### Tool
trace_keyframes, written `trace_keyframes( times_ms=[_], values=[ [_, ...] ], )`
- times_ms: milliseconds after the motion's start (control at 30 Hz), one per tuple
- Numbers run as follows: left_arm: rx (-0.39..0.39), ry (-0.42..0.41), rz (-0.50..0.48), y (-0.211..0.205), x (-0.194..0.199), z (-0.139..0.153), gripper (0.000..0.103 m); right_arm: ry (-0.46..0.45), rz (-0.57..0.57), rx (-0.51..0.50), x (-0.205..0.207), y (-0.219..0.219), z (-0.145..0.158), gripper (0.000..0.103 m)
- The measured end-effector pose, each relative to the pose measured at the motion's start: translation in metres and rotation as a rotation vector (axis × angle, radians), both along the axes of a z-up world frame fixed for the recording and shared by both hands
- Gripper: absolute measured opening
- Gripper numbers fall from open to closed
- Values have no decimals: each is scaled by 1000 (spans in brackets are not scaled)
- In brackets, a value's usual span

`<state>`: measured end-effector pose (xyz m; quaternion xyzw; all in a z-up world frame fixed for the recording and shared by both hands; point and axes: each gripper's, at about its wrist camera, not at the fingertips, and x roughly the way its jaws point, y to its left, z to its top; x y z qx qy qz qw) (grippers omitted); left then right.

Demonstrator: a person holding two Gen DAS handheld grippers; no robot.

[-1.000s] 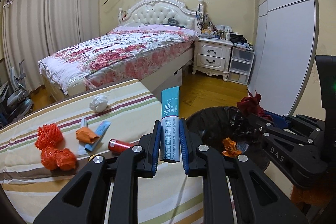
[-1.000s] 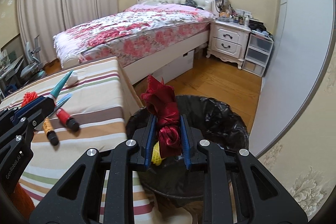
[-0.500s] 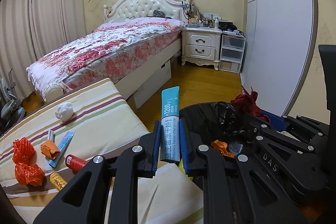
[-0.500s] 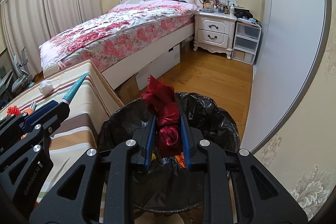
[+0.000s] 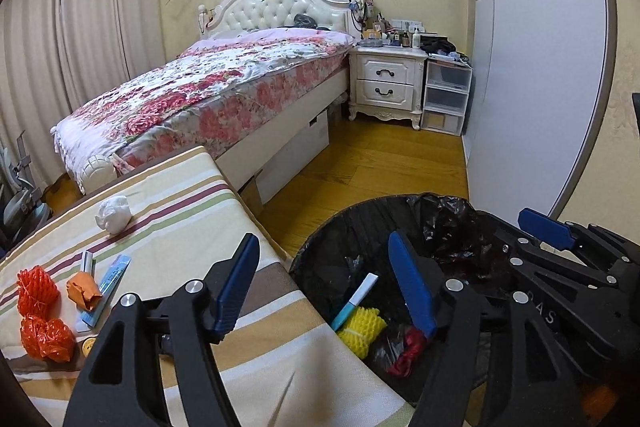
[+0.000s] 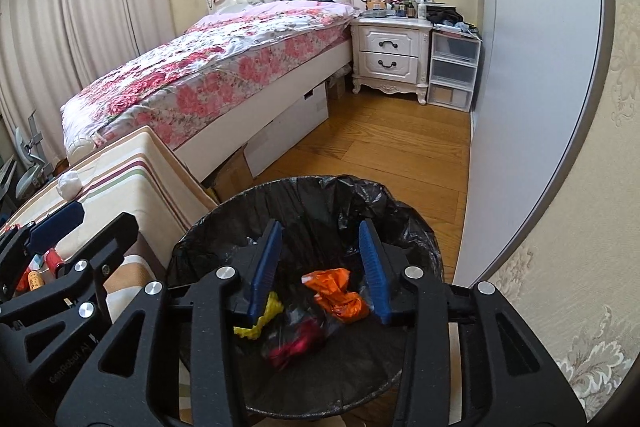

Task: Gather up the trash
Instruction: 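Move both grippers over the black bin and release the cloth and tube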

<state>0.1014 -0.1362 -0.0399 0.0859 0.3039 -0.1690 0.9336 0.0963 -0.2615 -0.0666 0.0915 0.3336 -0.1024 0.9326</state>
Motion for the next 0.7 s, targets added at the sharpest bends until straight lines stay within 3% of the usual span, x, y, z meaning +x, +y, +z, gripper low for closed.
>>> trace_keyframes(
  times_ms=[67,333,700],
  values=[
    [-3,1,21,4,0,2,73,-2,-3,0,-1,-1,1,44],
    [5,2,104,31,-13,11,75,-3,29,4,-8,9,5,48],
    [24,33,263,109,-36,7,75,3,196,-16,-15,76,15,48]
  ],
)
